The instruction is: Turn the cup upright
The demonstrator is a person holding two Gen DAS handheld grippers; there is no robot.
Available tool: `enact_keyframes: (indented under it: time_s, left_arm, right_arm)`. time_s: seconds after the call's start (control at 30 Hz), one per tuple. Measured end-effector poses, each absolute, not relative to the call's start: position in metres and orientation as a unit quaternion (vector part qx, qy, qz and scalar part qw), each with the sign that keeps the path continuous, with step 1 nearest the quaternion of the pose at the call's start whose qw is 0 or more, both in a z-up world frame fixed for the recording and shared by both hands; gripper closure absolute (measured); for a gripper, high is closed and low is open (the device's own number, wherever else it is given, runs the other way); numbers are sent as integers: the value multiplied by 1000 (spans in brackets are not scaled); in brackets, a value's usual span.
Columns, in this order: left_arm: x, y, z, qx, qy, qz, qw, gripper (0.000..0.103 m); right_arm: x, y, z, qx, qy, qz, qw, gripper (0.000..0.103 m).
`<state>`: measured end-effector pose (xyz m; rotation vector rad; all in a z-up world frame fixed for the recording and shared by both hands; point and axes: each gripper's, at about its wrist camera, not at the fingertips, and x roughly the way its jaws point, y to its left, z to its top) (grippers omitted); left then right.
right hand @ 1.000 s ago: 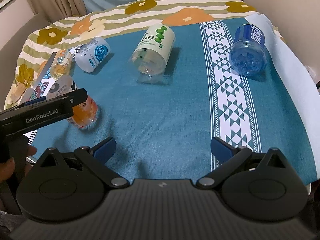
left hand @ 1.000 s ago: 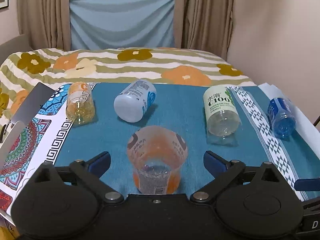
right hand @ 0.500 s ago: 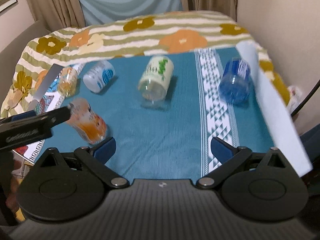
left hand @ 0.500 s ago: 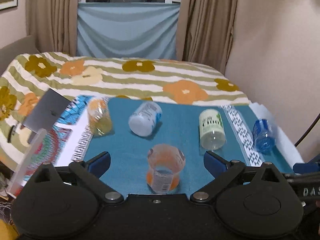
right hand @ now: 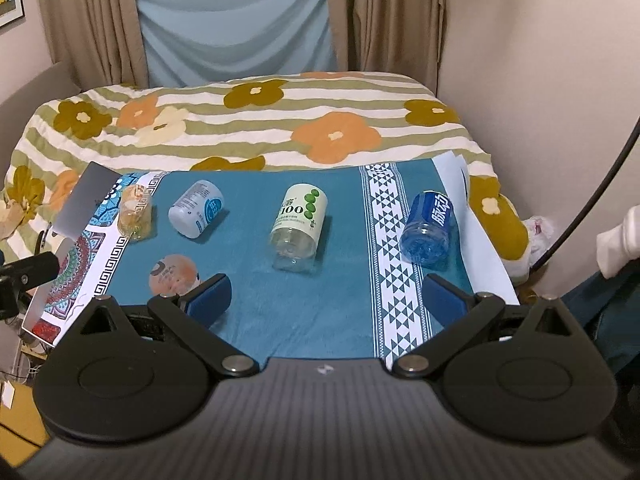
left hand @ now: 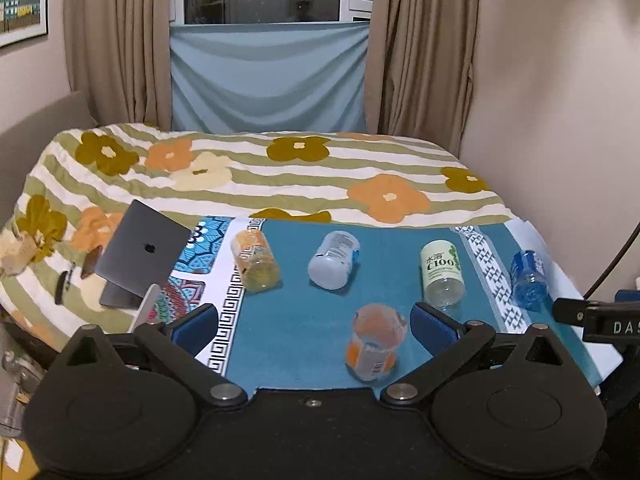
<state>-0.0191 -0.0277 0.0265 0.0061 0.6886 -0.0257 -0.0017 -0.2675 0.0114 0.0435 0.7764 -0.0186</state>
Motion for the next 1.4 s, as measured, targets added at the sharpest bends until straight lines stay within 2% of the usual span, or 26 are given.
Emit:
enact_keyframes:
  time_s: [1.4]
  left_arm:
    - [-20, -21, 26, 16, 330, -33, 943, 0]
  right_arm:
    - [-16, -250, 12, 14, 372, -21, 928, 0]
